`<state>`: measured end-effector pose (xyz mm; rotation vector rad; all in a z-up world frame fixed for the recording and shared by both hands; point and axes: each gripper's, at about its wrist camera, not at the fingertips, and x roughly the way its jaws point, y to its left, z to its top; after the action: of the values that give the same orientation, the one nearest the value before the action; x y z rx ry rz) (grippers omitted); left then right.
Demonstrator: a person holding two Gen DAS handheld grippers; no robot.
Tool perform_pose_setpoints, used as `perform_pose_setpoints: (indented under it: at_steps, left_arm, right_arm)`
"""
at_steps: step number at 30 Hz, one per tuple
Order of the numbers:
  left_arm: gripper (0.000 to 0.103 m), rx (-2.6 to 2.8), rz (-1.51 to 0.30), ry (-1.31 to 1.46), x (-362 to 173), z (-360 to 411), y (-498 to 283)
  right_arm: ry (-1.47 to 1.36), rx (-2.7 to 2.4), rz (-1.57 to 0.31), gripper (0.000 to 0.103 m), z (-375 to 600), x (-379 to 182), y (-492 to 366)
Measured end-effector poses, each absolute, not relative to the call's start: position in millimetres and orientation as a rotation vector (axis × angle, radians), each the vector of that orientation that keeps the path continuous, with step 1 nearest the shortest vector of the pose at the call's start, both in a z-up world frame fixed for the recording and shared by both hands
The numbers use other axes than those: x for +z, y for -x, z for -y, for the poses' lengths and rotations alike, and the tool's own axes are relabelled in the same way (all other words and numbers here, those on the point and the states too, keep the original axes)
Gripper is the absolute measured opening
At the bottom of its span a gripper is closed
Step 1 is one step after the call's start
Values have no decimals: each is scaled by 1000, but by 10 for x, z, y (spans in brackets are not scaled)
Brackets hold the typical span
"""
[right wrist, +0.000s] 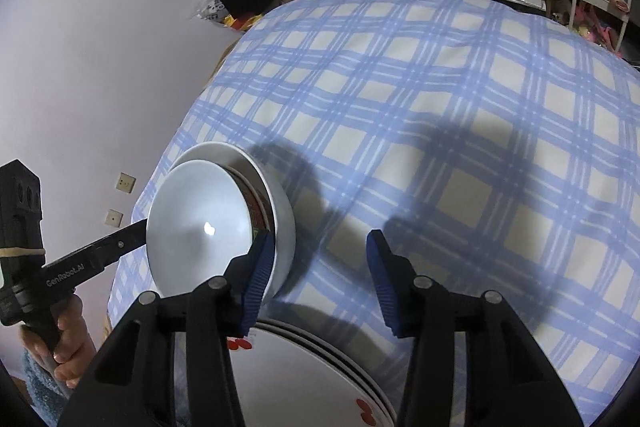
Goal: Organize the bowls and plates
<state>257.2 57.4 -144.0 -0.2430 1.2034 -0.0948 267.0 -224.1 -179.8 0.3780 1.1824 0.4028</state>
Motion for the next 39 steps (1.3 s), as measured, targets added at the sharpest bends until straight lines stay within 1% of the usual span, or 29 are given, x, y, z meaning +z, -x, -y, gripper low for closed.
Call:
perform_pose_setpoints:
  at_steps: [6,13,30,39]
  left_arm:
    - [23,-88,-1204,249,-1432,-589,-2575]
    - [23,-98,-1211,236,-1455,-575,-2583]
    - [23,-40,-1264,205,-1604,-567,-2664]
    - [24,-28,-1258,177,-1578,-557,-2657]
  right_arm:
    - [-444,415,-1200,52,2256,-1892,-2706]
    - [-392,398,-1189,52,2195,-1886,-2701]
    - [-384,377,-1172,52,2192,-1882,-2685]
    - [-358,361,-1168,52,2163,-1860,-2687]
